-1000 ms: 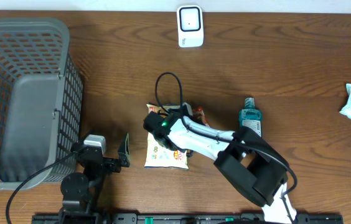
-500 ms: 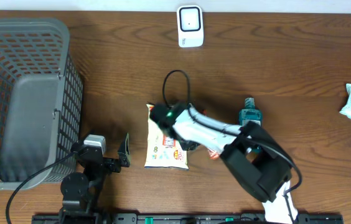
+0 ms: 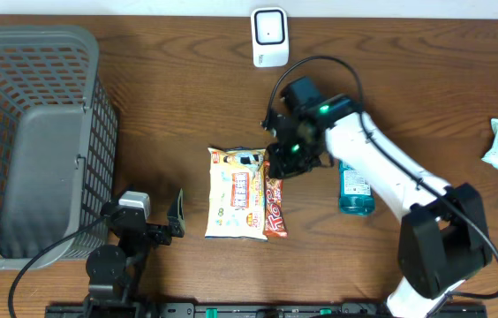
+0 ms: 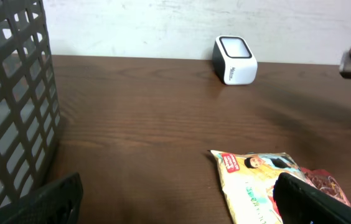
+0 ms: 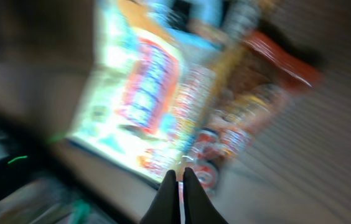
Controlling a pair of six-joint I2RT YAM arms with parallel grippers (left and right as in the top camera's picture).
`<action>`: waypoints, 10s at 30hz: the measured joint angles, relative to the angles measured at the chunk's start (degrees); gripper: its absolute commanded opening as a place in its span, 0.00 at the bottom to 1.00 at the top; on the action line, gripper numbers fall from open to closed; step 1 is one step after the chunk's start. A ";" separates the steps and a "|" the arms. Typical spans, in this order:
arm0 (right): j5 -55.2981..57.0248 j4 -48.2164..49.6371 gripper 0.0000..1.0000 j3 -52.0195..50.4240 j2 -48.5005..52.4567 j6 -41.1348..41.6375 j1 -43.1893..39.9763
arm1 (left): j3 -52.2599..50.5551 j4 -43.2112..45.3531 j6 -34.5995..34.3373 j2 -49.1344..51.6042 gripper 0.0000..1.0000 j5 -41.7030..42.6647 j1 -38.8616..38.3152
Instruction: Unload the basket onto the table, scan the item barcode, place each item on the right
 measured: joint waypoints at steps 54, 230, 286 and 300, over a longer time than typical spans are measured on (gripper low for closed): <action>41.18 -0.37 0.40 -4.76 10.29 28.65 16.96 | 0.02 -0.02 0.00 0.00 0.98 -0.02 0.00; 47.56 1.07 0.80 -1.22 7.45 22.80 28.39 | 0.00 -0.02 0.00 0.00 0.98 0.00 0.00; 37.07 2.73 0.01 4.28 15.17 7.87 20.35 | 0.02 -0.04 0.02 0.00 0.98 -0.85 0.04; -28.81 -9.53 0.01 4.81 12.39 -28.59 0.35 | 0.02 -0.04 0.04 0.00 0.98 -0.85 0.04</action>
